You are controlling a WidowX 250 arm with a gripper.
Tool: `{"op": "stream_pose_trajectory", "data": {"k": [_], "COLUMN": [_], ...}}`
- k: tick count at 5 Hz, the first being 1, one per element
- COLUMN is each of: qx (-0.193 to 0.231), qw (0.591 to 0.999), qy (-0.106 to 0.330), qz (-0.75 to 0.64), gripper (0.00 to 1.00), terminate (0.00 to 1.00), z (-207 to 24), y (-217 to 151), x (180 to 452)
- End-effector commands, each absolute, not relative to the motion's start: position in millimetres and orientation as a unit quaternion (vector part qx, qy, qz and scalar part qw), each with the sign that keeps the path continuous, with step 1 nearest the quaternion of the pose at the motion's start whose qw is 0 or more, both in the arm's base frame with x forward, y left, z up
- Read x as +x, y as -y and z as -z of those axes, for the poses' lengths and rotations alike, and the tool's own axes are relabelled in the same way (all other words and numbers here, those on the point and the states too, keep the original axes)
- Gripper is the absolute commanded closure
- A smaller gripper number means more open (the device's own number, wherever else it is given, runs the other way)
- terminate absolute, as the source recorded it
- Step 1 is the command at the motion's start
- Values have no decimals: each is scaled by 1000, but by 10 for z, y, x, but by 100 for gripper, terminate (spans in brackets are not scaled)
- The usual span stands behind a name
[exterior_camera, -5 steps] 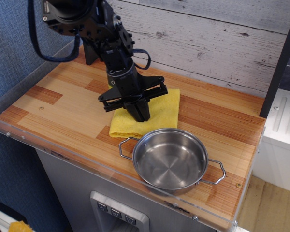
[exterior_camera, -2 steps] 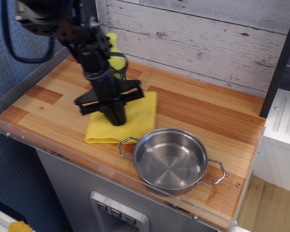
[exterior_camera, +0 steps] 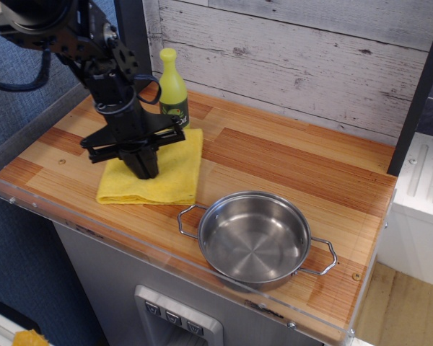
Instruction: Move the towel to the front left of the table.
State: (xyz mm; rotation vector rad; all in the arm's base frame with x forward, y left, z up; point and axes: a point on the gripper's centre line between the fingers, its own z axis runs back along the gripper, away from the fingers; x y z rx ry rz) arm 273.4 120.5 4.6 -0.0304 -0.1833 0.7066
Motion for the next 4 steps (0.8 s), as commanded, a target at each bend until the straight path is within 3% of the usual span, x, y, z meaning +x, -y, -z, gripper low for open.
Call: {"op": "stream_pose_trajectory", "data": {"k": [1, 4], "qx": [15, 51], "qw": [931, 947], "qy": [48, 23], "qz": [-361, -317], "gripper": [100, 100], "terminate": [0, 0], "z": [30, -90], "y": [-1414, -1700], "x": [2414, 2314]}}
